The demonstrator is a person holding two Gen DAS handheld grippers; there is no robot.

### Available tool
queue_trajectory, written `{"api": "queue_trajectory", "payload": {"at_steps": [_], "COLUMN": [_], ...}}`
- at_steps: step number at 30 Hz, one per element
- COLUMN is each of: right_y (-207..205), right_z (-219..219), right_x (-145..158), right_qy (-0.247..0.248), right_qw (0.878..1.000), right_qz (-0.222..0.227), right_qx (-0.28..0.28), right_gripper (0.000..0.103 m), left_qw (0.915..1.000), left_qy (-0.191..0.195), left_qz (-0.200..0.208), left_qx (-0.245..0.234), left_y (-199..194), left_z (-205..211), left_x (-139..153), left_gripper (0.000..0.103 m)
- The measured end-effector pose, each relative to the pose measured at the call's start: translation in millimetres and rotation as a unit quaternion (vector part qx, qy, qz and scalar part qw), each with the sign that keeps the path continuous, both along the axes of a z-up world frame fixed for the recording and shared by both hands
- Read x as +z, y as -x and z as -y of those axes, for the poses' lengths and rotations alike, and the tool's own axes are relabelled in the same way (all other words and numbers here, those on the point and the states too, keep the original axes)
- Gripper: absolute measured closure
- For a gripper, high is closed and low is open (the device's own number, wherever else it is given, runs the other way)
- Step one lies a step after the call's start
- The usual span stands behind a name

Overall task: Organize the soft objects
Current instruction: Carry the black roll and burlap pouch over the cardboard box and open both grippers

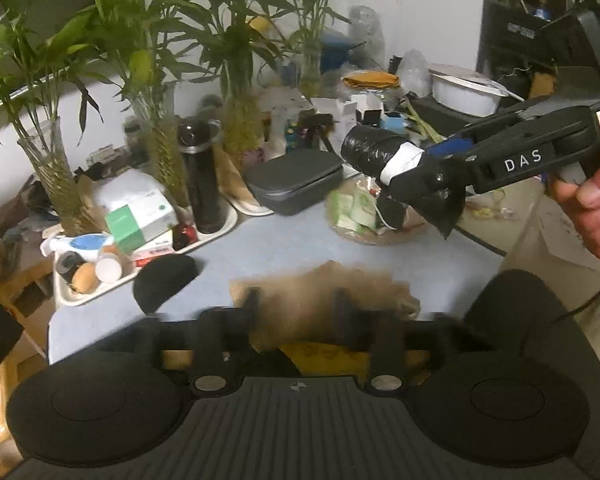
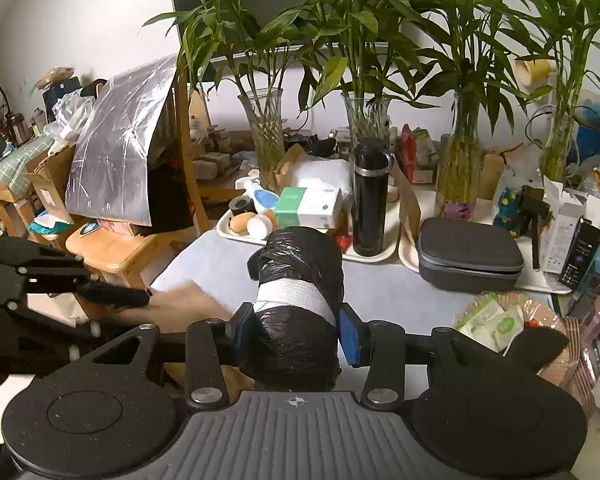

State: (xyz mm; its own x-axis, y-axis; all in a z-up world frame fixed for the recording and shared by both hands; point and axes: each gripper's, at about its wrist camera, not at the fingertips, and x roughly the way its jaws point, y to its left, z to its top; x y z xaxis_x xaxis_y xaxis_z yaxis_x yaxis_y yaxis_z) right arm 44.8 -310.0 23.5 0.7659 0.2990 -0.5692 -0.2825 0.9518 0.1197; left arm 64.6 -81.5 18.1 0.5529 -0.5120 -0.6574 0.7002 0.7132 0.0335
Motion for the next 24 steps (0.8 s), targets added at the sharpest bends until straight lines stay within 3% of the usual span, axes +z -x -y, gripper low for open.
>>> {"api": "queue_trajectory", "payload": {"at_steps": [24], "right_y": [-4.4], "right_z": [-30.4], "right_x": [-18.2], "right_qy": [-0.009], "right_qw": [0.999], "right_qz": [-0.048], "right_qx": [0.025], "right_gripper": [0.056], "left_qw": [0.9966], "left_qy": [0.019], "left_qz": [-0.019], "left_qx": [0.078], "left_y": [34.9], "left_z": [-64.1], "left_x": [-10.7], "left_gripper": [0.043]}}
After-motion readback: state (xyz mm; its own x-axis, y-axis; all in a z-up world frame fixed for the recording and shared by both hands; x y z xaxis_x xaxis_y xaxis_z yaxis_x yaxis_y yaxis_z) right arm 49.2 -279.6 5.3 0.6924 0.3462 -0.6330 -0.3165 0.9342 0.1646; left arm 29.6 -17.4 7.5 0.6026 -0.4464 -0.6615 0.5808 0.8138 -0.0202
